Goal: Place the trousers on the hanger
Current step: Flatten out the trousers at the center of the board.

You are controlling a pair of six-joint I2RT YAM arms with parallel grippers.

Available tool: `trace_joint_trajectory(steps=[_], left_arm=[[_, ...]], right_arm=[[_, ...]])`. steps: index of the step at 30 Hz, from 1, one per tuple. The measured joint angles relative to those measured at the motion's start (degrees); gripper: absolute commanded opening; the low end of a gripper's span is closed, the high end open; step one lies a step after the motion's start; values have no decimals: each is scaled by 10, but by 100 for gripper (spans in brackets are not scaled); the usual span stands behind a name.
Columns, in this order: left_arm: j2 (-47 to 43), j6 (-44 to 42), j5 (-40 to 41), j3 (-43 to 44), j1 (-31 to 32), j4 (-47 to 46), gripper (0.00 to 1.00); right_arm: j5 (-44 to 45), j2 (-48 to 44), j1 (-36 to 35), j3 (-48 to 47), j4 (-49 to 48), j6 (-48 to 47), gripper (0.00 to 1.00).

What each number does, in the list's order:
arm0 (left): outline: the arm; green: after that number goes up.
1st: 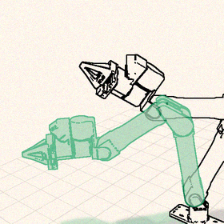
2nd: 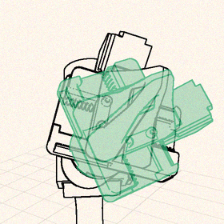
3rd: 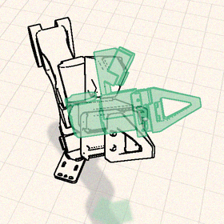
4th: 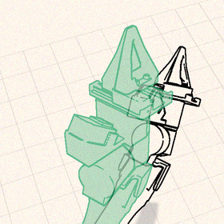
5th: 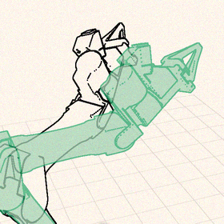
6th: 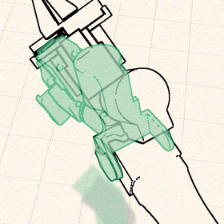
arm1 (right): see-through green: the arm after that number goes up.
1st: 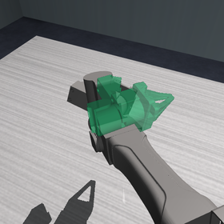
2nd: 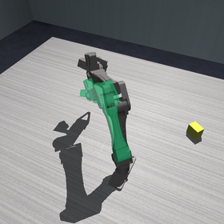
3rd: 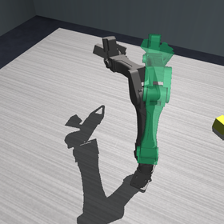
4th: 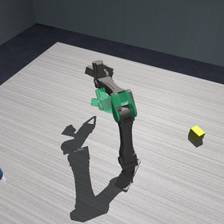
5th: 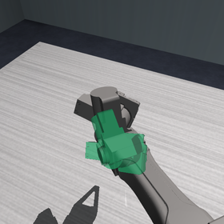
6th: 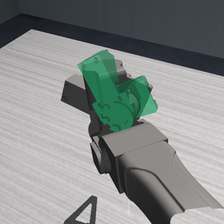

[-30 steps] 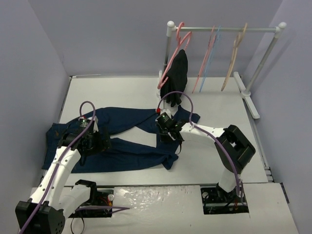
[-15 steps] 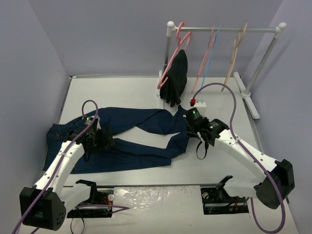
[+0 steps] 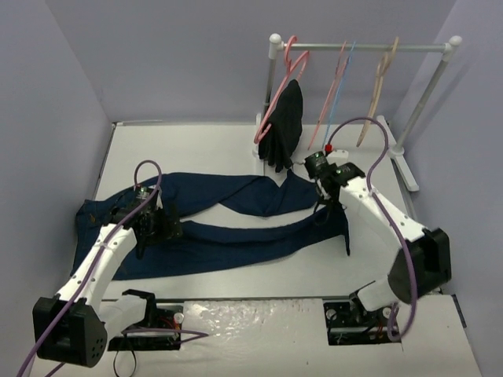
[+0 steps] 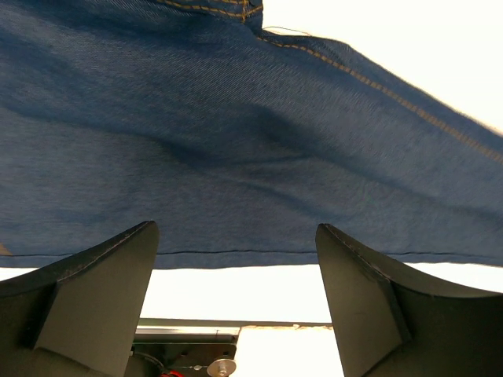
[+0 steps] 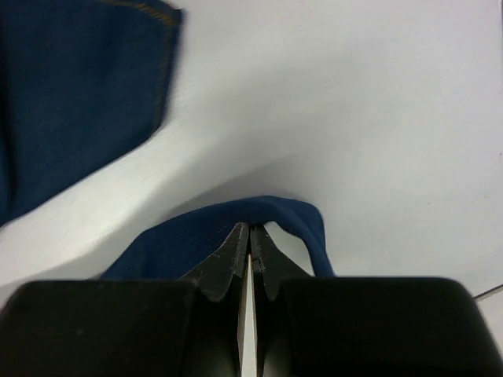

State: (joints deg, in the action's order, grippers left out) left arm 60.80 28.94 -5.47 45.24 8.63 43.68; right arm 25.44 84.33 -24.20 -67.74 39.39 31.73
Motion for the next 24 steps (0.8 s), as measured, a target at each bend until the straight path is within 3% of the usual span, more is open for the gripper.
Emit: trace_joint_trajectory(steps=[4, 6, 10, 14, 19, 24], left_arm=[[0, -5, 1, 8, -8, 0, 78], [2, -8, 0, 9, -10, -2, 78], [11, -12, -6, 10, -13, -5, 78], [24, -13, -15, 10, -13, -12, 78], [36, -13, -27, 10, -13, -24, 78], [43, -13, -44, 10, -12, -40, 78]], right_arm=[[-24, 92, 111, -1, -45, -45, 50], [-27, 123, 148, -3, -57, -61, 59], [-43, 135, 170, -22, -60, -78, 61], [-58, 87, 117, -26, -83, -78, 61], [-63, -45, 5, 50, -119, -46, 61], [-82, -105, 1, 126, -147, -37, 61]])
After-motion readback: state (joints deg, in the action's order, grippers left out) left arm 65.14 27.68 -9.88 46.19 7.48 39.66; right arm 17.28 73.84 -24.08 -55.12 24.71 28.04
